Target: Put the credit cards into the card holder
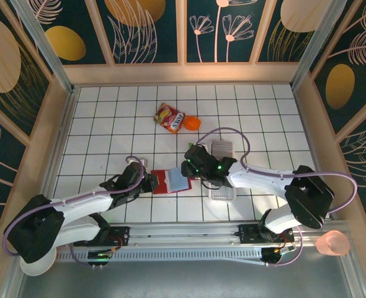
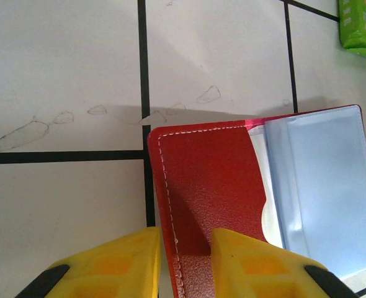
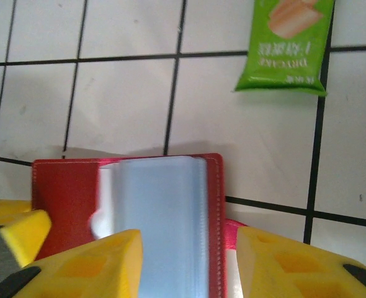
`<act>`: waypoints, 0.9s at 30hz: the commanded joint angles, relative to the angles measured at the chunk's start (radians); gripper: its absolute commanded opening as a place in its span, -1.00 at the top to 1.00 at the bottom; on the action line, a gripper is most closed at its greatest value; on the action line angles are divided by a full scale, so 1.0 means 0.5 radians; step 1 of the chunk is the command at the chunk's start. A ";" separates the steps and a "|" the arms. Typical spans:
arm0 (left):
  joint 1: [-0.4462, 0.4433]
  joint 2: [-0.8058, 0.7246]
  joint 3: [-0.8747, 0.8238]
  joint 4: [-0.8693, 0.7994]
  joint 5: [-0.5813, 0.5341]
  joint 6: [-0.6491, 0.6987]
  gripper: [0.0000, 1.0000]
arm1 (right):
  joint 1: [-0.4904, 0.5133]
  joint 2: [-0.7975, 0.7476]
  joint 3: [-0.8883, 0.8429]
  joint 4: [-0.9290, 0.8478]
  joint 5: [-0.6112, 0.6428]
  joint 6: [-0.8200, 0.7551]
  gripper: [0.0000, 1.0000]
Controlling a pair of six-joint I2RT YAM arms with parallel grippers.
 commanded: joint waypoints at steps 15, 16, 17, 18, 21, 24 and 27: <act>-0.002 -0.021 -0.051 0.027 0.109 0.095 0.58 | 0.212 0.332 0.044 0.127 -0.139 0.208 0.12; -0.001 -0.023 -0.051 0.025 0.109 0.099 0.58 | 0.212 0.346 0.037 0.140 -0.148 0.213 0.13; -0.001 -0.024 -0.048 0.021 0.109 0.104 0.59 | 0.211 0.358 0.027 0.145 -0.153 0.218 0.12; 0.000 -0.027 -0.045 0.015 0.109 0.106 0.59 | 0.212 0.374 0.019 0.158 -0.163 0.223 0.12; 0.002 -0.036 -0.053 0.014 0.112 0.107 0.59 | 0.214 0.443 0.022 0.129 -0.161 0.241 0.12; 0.000 -0.046 -0.075 0.041 0.128 0.089 0.59 | 0.234 0.493 0.066 -0.006 -0.081 0.269 0.10; 0.000 -0.058 -0.085 0.045 0.135 0.083 0.60 | 0.252 0.514 0.070 -0.022 -0.050 0.283 0.09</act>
